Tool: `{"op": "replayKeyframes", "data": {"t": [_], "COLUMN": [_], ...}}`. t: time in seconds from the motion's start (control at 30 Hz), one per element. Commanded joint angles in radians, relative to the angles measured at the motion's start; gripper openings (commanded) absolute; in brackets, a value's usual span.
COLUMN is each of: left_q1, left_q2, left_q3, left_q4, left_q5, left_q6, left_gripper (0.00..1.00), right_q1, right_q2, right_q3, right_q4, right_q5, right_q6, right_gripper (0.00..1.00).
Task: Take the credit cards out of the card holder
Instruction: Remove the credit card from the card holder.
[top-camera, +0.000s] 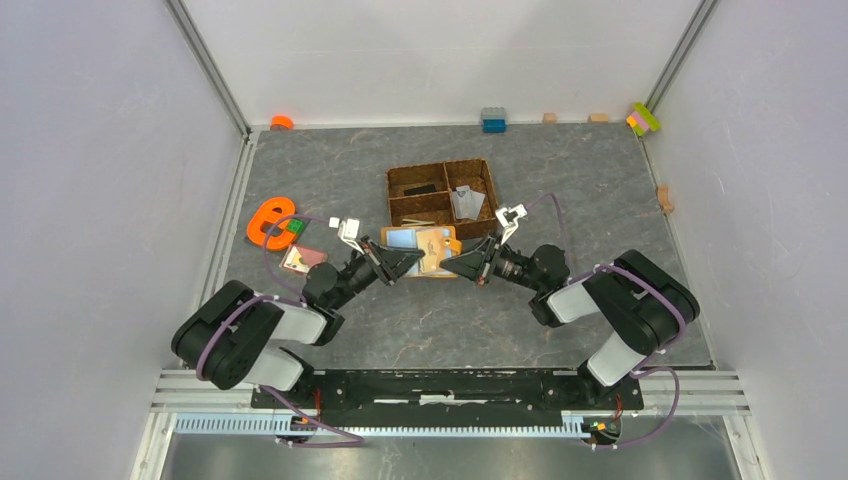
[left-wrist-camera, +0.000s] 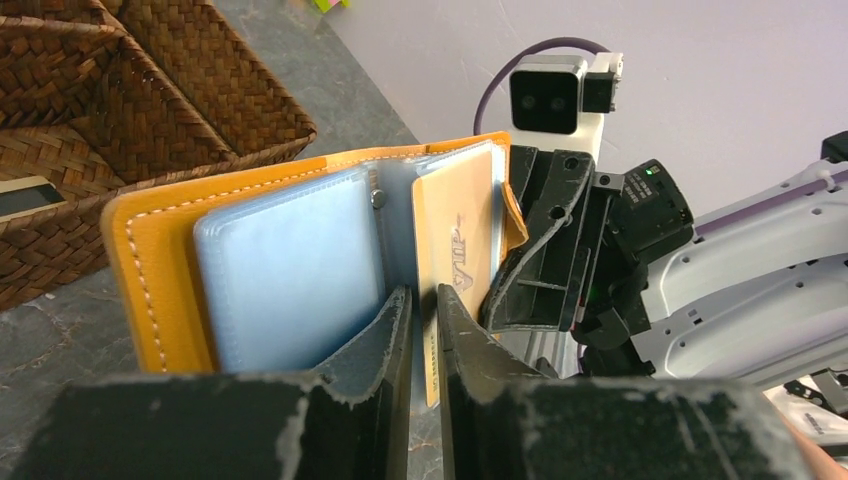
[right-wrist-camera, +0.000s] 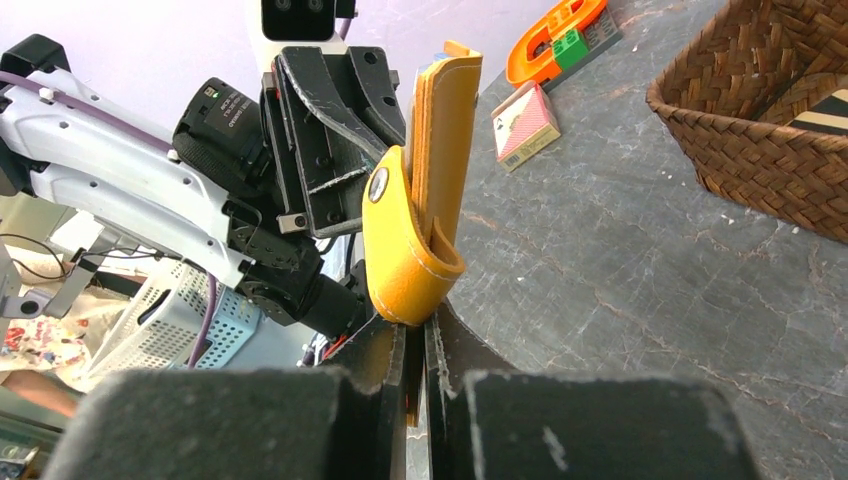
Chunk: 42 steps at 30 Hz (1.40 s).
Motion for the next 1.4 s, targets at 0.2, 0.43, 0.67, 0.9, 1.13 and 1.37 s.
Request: {"op": "replayKeyframes", "data": {"t": [0.2, 0.43, 0.67, 0.9, 1.13, 1.37], "left_q1": [0.003, 0.003, 0.001, 0.008, 0.064, 0.065], "left_q2": [-0.021, 0.035, 0.047, 0.047, 0.031, 0.058], "left_q3": [-0.017, 0.04, 0.05, 0.027, -0.023, -0.006], "left_q4": [0.144, 0.145, 0.145, 0.144, 0.144, 0.144], "left_q5": [0.079, 0.178, 0.193, 0.138, 0.089, 0.112], "left_q6": [-0.042, -0.084, -0.084, -0.079, -0.099, -0.11], "left_gripper": [0.19, 0.19, 0.1, 0.02, 0.02, 0.02], "right_q1": [-0.025, -0.024, -0.024, -0.048, -0.102, -0.101], "right_q2": [0.015, 0.041, 0.046, 0.052, 0.157, 0.134], "right_q3": [0.049, 0.067, 0.071, 0.022, 0.015, 0.013], "right_q4": [0.083, 0.124, 0.15, 0.263, 0.494, 0.457], "right_q5": [0.034, -0.007, -0.027, 0.002, -0.026, -0.031], "right_q6": [-0.047, -0.018, -0.005, 0.052, 0.228, 0.2], "right_gripper": [0.0, 0.03, 0.17, 0.06, 0.0, 0.0]}}
